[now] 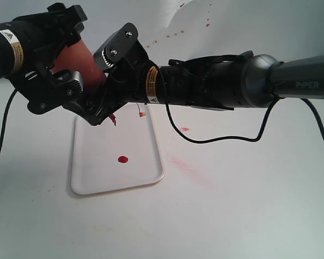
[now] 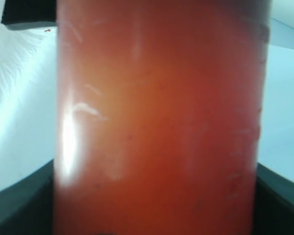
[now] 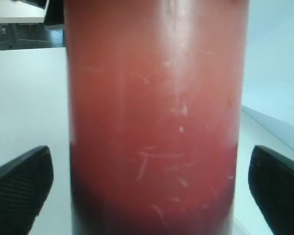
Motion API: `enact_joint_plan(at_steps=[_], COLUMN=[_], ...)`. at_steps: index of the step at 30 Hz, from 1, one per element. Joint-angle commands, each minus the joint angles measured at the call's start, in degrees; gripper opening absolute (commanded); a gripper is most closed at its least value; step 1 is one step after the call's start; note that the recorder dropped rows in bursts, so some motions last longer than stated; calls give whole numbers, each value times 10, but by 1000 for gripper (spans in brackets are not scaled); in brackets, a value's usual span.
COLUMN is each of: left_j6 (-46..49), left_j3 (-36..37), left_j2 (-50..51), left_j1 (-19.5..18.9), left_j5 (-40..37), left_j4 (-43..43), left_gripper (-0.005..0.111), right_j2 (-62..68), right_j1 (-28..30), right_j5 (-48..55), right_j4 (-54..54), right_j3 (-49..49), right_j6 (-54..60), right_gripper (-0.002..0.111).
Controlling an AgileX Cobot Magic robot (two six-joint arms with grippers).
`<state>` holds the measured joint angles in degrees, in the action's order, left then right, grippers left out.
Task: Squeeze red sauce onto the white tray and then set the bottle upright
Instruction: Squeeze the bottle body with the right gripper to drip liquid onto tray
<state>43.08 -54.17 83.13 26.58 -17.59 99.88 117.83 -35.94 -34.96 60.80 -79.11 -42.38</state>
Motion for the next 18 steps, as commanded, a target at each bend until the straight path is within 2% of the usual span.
enact_joint_plan(at_steps=[1, 2, 4, 5, 7, 8, 10, 13, 15, 16, 17, 18], left_j6=[-6, -6, -6, -6, -6, -6, -6, -6, -6, -6, -6, -11], left_j3=[-7, -7, -7, -7, -7, -7, -7, -7, -7, -7, -7, -7], left_j2=[-4, -4, -4, -4, -4, -4, -4, -4, -4, -4, -4, -4], left_j1=[3, 3, 3, 3, 3, 3, 3, 3, 3, 3, 3, 3], left_j5=[-13, -13, -13, -13, -13, -13, -13, -13, -13, -13, -13, -13], left_j4=[1, 1, 1, 1, 1, 1, 1, 1, 1, 1, 1, 1], left_gripper=[0, 0, 0, 0, 0, 0, 0, 0, 0, 0, 0, 0], right_j2=[-3, -3, -3, -3, -3, -3, -3, -3, -3, -3, -3, -3], right_j1=[-1, -1, -1, -1, -1, -1, -1, -1, -1, -1, -1, -1], right_j5=[-8, -8, -8, -8, -8, -8, -8, -2, -2, -2, -2, -2], right_j4=[-4, -4, -4, -4, -4, -6, -19, -36, -36, -36, -36, -36], right_j3=[-3, -3, -3, -3, -3, -3, -3, -3, -3, -3, -3, -3], right_j6=[2, 2, 2, 2, 2, -1, -1, -1, -1, -1, -1, -1], right_gripper=[102, 101, 77, 57, 11, 1, 5, 19, 41, 66, 79, 96])
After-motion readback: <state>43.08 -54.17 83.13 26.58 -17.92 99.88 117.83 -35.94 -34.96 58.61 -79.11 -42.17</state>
